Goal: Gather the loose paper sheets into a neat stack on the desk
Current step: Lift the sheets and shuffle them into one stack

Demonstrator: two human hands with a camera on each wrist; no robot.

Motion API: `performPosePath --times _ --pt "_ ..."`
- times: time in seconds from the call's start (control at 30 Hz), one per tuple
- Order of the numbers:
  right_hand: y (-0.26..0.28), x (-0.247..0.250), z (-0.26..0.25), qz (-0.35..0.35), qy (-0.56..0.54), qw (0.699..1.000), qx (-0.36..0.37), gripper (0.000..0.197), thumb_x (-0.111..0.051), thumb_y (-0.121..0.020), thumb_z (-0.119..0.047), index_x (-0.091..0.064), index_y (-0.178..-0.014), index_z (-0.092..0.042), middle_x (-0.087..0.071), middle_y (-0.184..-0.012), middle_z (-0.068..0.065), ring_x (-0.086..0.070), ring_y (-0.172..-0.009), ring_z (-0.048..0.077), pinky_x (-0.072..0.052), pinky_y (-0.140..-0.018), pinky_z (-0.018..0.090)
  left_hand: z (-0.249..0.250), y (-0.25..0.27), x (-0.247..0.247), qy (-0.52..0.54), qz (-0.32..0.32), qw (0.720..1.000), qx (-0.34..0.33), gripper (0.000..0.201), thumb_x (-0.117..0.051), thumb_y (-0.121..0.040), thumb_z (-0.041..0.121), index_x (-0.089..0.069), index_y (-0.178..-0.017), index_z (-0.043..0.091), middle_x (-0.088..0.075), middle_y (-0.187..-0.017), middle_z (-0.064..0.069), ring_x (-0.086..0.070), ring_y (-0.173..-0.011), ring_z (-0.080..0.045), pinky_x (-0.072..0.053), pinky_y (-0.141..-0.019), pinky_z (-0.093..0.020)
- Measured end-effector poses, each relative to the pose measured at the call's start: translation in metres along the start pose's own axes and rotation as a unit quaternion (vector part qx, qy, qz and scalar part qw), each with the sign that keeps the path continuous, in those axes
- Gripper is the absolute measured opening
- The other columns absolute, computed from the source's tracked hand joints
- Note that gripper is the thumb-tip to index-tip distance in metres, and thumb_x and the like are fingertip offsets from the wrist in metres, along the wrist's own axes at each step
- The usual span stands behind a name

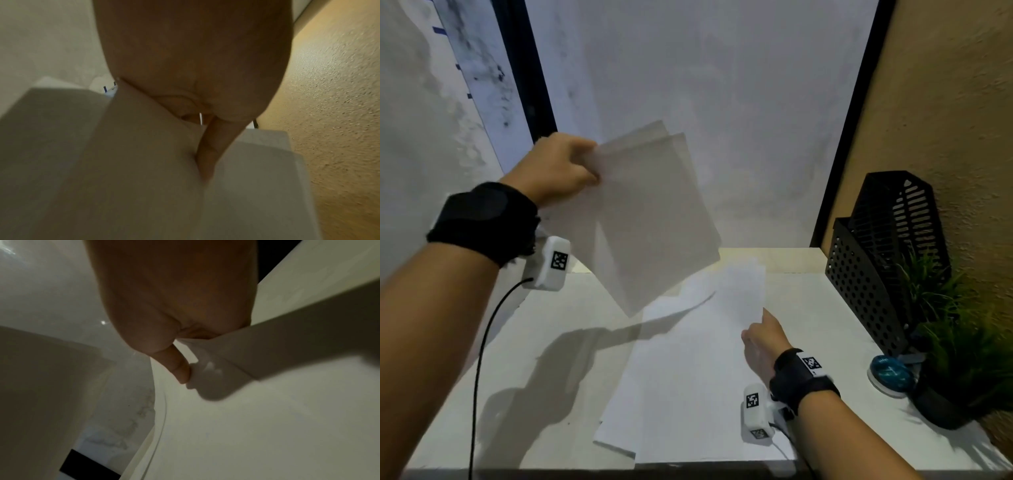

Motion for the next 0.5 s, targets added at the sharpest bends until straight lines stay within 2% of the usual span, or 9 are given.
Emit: performPosePath --times 0.1,0.2,0.27,0.33,0.37,0.4,0.43,0.47,0.5 --pt "-0.006 0.001 -0.003 -0.02 0.037 0.999 0.013 0.058 -0.038 -0.069 0.011 -0.07 -0.109 -0.016 -0.073 -0.116 0.014 -0.067 -0.099 0.033 -0.049 -0.088 0.034 0.002 -0.003 -0.035 0.015 -0.136 0.991 -0.013 0.016 -0.081 -0.081 0.006 -0.075 -0.093 0.014 -0.073 -0.083 0.0 -0.07 -0.088 -0.025 -0.053 -0.085 -0.037" --pt "-0.011 0.006 -0.008 -0.035 0.053 0.998 0.011 0.061 -0.054 -0.071 -0.004 -0.06 -0.132 -0.01 -0.069 -0.129 0.012 -0.064 -0.12 0.033 -0.045 -0.109 0.047 -0.001 0.006 -0.092 0.011 -0.238 0.971 -0.018 0.027 -0.083 -0.081 0.01 -0.062 -0.067 0.02 -0.06 -0.052 0.017 -0.056 -0.061 -0.014 -0.045 -0.062 -0.026" --pt "-0.014 0.011 -0.003 -0.041 0.021 0.999 -0.025 0.087 -0.076 -0.068 -0.036 -0.047 -0.146 -0.012 -0.055 -0.149 0.007 -0.052 -0.135 0.03 -0.035 -0.118 0.05 -0.003 0.02 -0.131 0.005 -0.293 0.956 -0.01 0.028 -0.081 -0.082 0.009 -0.06 -0.067 0.022 -0.061 -0.051 0.02 -0.056 -0.053 0.001 -0.043 -0.055 -0.016" --pt "-0.01 0.011 0.002 -0.065 -0.01 0.996 -0.067 0.102 -0.072 -0.067 -0.076 -0.041 -0.15 -0.025 -0.041 -0.159 0.0 -0.046 -0.142 0.026 -0.036 -0.117 0.049 -0.005 0.033 -0.167 0.003 -0.326 0.945 -0.004 0.019 -0.08 -0.083 0.01 -0.066 -0.078 0.022 -0.071 -0.071 0.013 -0.064 -0.066 0.004 -0.046 -0.062 -0.014" --pt "0.004 0.005 -0.005 -0.077 -0.008 0.994 -0.076 0.09 -0.065 -0.068 -0.084 -0.044 -0.139 -0.033 -0.042 -0.157 -0.001 -0.051 -0.137 0.026 -0.044 -0.109 0.046 -0.005 0.038 -0.181 -0.011 -0.327 0.945 -0.003 0.015 -0.078 -0.084 0.011 -0.071 -0.092 0.021 -0.075 -0.091 0.004 -0.069 -0.085 -0.006 -0.049 -0.073 -0.019" --pt "0.018 0.001 -0.012 -0.097 0.005 0.992 -0.078 0.089 -0.065 -0.07 -0.084 -0.039 -0.142 -0.039 -0.048 -0.15 0.0 -0.06 -0.124 0.022 -0.054 -0.092 0.038 -0.007 0.041 -0.194 -0.034 -0.316 0.948 0.001 0.025 -0.075 -0.085 0.012 -0.072 -0.109 0.017 -0.073 -0.109 -0.004 -0.068 -0.103 -0.019 -0.05 -0.084 -0.026" --pt "0.028 -0.002 -0.017 -0.109 0.029 0.991 -0.073 0.086 -0.069 -0.074 -0.077 -0.048 -0.143 -0.03 -0.055 -0.137 0.001 -0.065 -0.101 0.012 -0.057 -0.07 0.027 -0.006 0.044 -0.203 -0.051 -0.296 0.954 0.004 0.036 -0.07 -0.087 0.011 -0.068 -0.123 0.015 -0.069 -0.122 -0.008 -0.063 -0.114 -0.028 -0.048 -0.092 -0.032" --pt "0.031 -0.003 -0.022 -0.114 0.056 0.991 -0.046 0.074 -0.074 -0.083 -0.06 -0.053 -0.141 -0.018 -0.059 -0.118 0.0 -0.064 -0.076 0.0 -0.051 -0.051 0.016 -0.004 0.046 -0.209 -0.053 -0.276 0.96 0.005 0.039 -0.064 -0.089 0.01 -0.066 -0.127 0.015 -0.067 -0.127 -0.009 -0.061 -0.119 -0.033 -0.046 -0.094 -0.034" --pt "0.035 -0.006 -0.026 -0.115 0.073 0.99 -0.021 0.05 -0.073 -0.092 -0.035 -0.057 -0.131 -0.009 -0.06 -0.105 0.0 -0.061 -0.055 -0.003 -0.044 -0.041 0.011 -0.001 0.048 -0.215 -0.045 -0.257 0.965 0.001 0.037 -0.06 -0.089 0.008 -0.067 -0.124 0.016 -0.068 -0.125 -0.01 -0.06 -0.118 -0.035 -0.046 -0.091 -0.035"
Point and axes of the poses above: each hand's wrist, its own y-axis away from the middle knuckle, its own x-axis out of the back of the hand, z = x × y, the point moved 8 cm from there along -y, towards the middle knuckle
